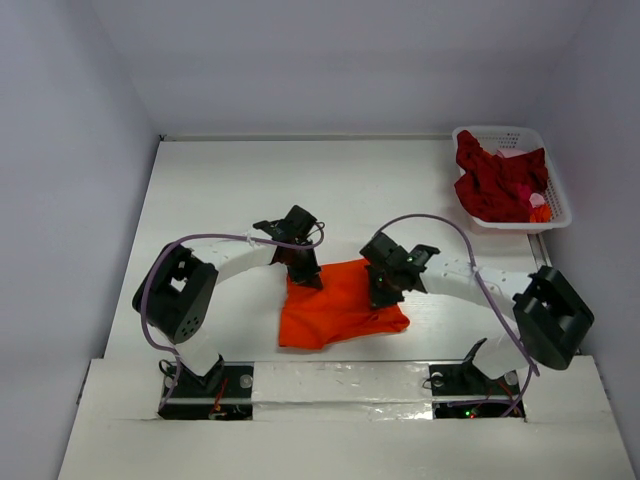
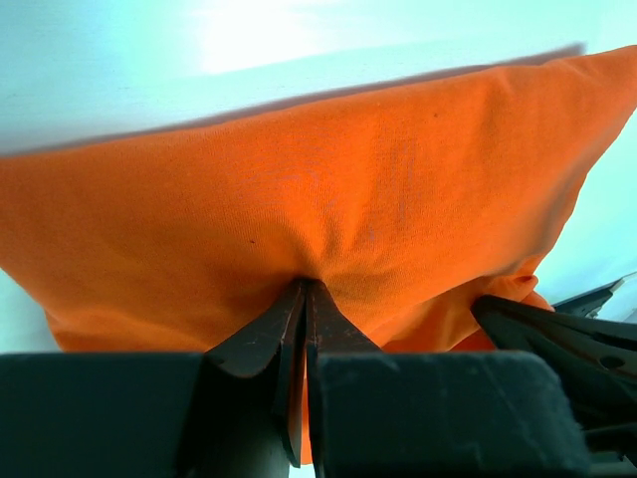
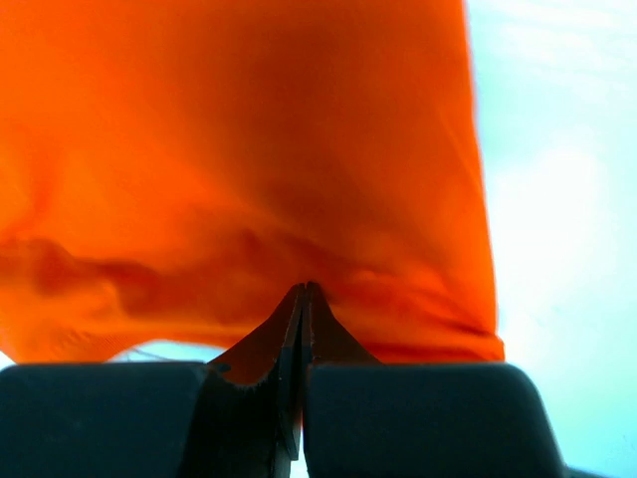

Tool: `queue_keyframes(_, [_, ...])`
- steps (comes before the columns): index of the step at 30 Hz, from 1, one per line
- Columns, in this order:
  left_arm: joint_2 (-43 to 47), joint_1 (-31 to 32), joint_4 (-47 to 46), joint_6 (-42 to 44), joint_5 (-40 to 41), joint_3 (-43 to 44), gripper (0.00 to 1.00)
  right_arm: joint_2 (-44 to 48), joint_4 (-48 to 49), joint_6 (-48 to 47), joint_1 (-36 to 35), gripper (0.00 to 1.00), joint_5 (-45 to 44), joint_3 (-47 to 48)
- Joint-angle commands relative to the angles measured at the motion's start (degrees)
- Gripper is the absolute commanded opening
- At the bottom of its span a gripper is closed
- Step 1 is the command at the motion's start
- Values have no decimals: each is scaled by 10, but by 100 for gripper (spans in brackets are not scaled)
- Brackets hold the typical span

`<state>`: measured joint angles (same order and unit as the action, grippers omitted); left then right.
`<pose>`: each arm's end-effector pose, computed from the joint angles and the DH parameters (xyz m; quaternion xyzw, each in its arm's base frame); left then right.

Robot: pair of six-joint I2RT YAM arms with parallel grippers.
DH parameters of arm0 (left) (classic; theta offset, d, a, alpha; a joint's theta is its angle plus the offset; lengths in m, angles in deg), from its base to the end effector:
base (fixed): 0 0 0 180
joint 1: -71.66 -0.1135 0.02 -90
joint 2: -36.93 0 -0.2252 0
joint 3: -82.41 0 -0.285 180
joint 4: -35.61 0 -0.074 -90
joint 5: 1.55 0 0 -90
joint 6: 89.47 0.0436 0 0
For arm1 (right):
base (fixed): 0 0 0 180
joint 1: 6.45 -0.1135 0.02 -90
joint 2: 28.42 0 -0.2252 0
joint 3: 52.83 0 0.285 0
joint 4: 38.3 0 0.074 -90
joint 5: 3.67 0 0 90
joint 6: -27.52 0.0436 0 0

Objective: Fold and stack the t-shirts
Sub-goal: Fold the tshirt

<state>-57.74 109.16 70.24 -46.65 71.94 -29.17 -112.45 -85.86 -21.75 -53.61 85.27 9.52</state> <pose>0.2704 -0.2231 0.1107 -0.0449 0.9575 -0.2703 0.0903 0.2067 0.2217 0.1222 -0.0535 0.9821 0.1185 0.1360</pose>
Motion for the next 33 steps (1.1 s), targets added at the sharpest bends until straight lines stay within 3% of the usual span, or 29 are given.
queue_keyframes(1, [25, 3, 9, 4, -3, 9, 0, 60, 2, 17, 3, 0, -1, -25])
queue_keyframes(10, [13, 3, 10, 4, -4, 23, 0, 140, -7, 37, 3, 0, 32, -93])
queue_keyframes(23, [6, 3, 12, 9, -4, 29, 0, 138, 31, 30, 3, 0, 74, -159])
queue_keyframes(28, [5, 3, 13, 9, -4, 29, 0, 154, -3, 30, 3, 0, 66, -148])
queue_keyframes(33, [3, 3, 19, 11, -2, 38, 0, 205, -64, 31, 3, 0, 37, -66])
